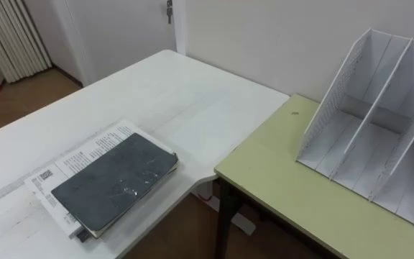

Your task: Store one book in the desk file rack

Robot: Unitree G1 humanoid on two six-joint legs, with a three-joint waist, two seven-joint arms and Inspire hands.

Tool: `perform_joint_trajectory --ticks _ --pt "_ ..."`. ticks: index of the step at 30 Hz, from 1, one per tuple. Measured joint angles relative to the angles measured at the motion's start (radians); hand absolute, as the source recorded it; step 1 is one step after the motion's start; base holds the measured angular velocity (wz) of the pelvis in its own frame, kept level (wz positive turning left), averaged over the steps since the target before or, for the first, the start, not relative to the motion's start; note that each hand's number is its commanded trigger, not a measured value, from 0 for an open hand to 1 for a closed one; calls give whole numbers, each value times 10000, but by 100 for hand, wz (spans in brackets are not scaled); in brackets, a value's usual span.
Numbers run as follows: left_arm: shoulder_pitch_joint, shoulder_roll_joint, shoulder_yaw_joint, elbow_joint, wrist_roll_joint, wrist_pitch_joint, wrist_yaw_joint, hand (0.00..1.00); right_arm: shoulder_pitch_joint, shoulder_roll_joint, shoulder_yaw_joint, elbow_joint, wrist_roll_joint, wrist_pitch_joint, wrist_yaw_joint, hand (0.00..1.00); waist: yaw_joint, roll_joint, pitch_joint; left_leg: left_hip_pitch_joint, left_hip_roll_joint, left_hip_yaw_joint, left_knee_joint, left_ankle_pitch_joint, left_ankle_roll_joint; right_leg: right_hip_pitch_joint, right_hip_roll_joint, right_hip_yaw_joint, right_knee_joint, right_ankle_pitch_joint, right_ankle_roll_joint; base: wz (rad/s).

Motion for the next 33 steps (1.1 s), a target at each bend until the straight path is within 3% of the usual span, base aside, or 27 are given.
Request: perform_joint_trajectory --ticks 24,33 --pt "-2 19 27 1 16 -91 40 0 4 3 97 -32 -26 -34 -114 0 5 -101 5 18 7 11 4 0 1 11 -4 25 -4 -1 1 0" --pt "-171 6 -197 -21 674 -232 286 0 -44 1 200 23 -61 -108 -159 0 -29 -67 29 36 5 8 11 1 1 66 -2 31 -4 -1 0 0"
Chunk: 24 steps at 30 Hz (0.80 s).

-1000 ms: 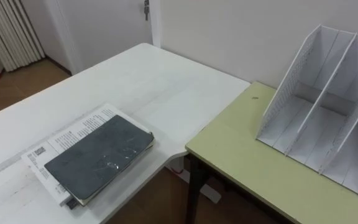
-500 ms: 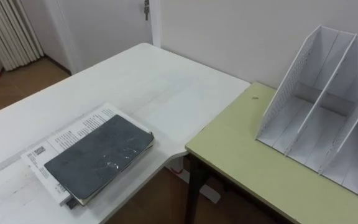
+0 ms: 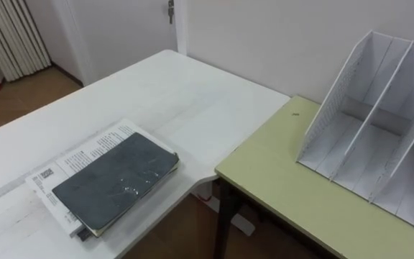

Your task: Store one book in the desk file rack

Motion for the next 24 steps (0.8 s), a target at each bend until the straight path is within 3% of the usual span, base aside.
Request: perform_joint_trajectory --ticks 6,12,16,24 --pt "-136 8 -308 -498 1524 9 187 0 -131 -1 15 -35 -415 -42 14 0 -235 -34 34 -25 -20 -113 2 0 0 -34 -13 -60 5 -31 4 3" --pt "-336 -22 -1084 -1215 3538 1 279 0 -137 2 210 -91 -452 -255 -56 0 -308 -83 21 -22 -21 -76 5 1 1 -73 -9 -13 -1 -29 2 -1" --pt "-455 -20 -1922 -1274 3885 -19 540 0 -322 -8 476 -68 -536 -440 -66 0 -531 -72 28 -29 -30 -91 0 1 0 -72 -8 -1 -22 -30 2 0" --pt "-497 -22 -3484 -2906 7132 -37 795 0 -497 -17 663 -41 -719 -631 -22 0 -970 -91 79 -16 -103 -73 3 6 7 -32 -12 94 -8 -31 3 1"
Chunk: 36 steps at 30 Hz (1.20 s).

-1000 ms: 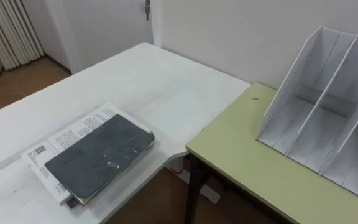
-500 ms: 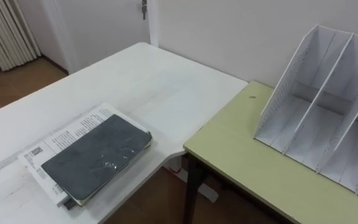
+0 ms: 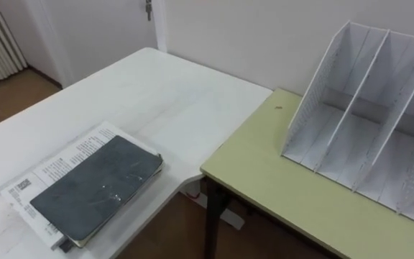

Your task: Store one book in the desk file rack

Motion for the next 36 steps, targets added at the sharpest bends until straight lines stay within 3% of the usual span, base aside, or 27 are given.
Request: perform_joint_trajectory --ticks 2,5,7,10,15,21,27,36 --pt "4 137 -572 -1153 845 77 7 0 -48 -24 8 2 20 -31 67 0 -111 17 51 8 -8 2 1 13 21 -16 -5 10 10 0 1 4" --pt "0 243 -1047 -2538 1613 94 49 0 -54 -34 15 -40 -14 -31 81 0 -139 35 47 2 -13 40 0 16 25 -30 -16 6 14 1 2 0" --pt "-58 158 -1406 -3547 2290 72 165 0 -90 -67 14 -7 -12 -23 122 0 -169 24 43 1 -16 93 1 16 26 -32 -31 -36 9 -1 5 0" --pt "-167 33 -1800 -3809 2710 48 244 0 -117 -67 19 -19 -9 -22 200 0 -245 15 39 -17 -22 91 1 16 25 -36 -14 -54 -16 -2 7 0" --pt "-192 248 -2399 -4449 3117 38 379 0 -209 -110 247 24 29 -24 187 0 -391 41 17 1 -16 45 -3 17 25 -30 -6 -10 -6 0 4 -1" --pt "-229 516 -2390 -6226 3527 -19 1175 0 -229 -138 308 24 -53 -20 187 0 -422 69 -16 15 -27 -58 3 17 26 -5 -25 -36 12 0 4 1" --pt "-246 702 -2330 -6933 3769 -22 1791 0 -221 -140 299 104 73 7 86 0 -398 97 -34 6 -23 -77 23 20 28 8 -15 -64 2 1 4 2" --pt "-246 890 -839 -7379 3980 -31 2624 0 -154 -167 81 100 45 79 71 0 -346 181 -81 6 -26 -123 28 20 28 32 12 -97 -3 3 0 0"
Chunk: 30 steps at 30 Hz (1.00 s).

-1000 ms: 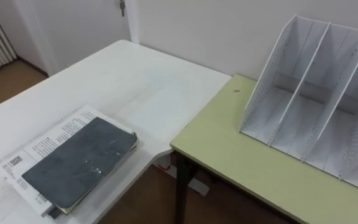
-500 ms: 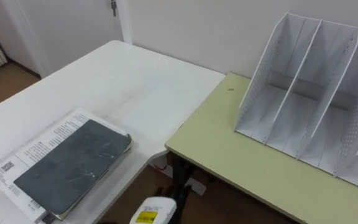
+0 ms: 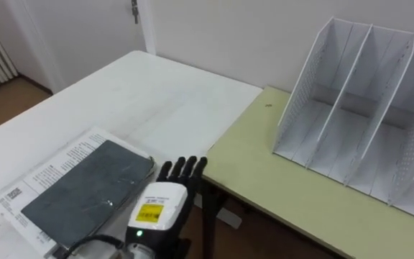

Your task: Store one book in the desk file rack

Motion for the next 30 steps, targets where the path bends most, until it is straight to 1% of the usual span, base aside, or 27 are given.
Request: perform_joint_trajectory --ticks 5,8,11,15,18,22,28,29,30 --pt "0 55 626 -301 314 -5 678 0 97 5 5 18 40 8 -112 0 88 4 0 -21 0 -69 50 0 0 13 -13 -67 15 1 1 2" --pt "0 53 829 -548 382 -1 736 0 175 4 22 8 307 8 -123 0 216 16 -6 -50 -3 -70 88 -1 0 12 -20 -58 9 2 -1 1" --pt "0 55 921 -760 405 28 1118 0 244 2 23 12 476 15 -142 0 282 28 -2 -96 -8 -137 134 -1 0 12 -24 -79 1 1 -2 7" --pt "45 55 958 -760 395 36 1170 0 245 0 -33 10 364 18 -202 0 285 63 -6 -107 -18 -167 175 0 0 20 -17 -117 -1 5 -7 2" --pt "55 81 1053 -760 400 53 1173 0 235 -13 -103 1 331 136 -202 0 296 78 -7 -102 -15 -163 173 0 0 16 -18 -93 -2 7 -11 0" --pt "136 81 1188 -759 400 111 1180 0 236 -13 -197 -8 322 147 -179 0 292 132 -32 -103 -17 -189 173 -1 0 12 -20 -84 -2 7 -11 0" --pt "276 81 1195 -759 399 219 1180 0 230 -19 -197 -11 322 201 -169 0 292 183 -63 -150 -17 -241 180 0 0 -18 -25 -98 -3 8 -13 0" --pt "313 81 1195 -759 398 221 1180 0 235 -25 -195 -11 321 207 -159 0 295 177 -60 -148 -16 -245 180 0 0 -17 -25 -90 -2 8 -13 0" --pt "342 80 1196 -759 382 223 1180 0 233 -28 -194 -22 315 211 -151 0 307 139 -37 -147 -16 -245 179 0 0 -16 -26 -88 -1 8 -13 0"
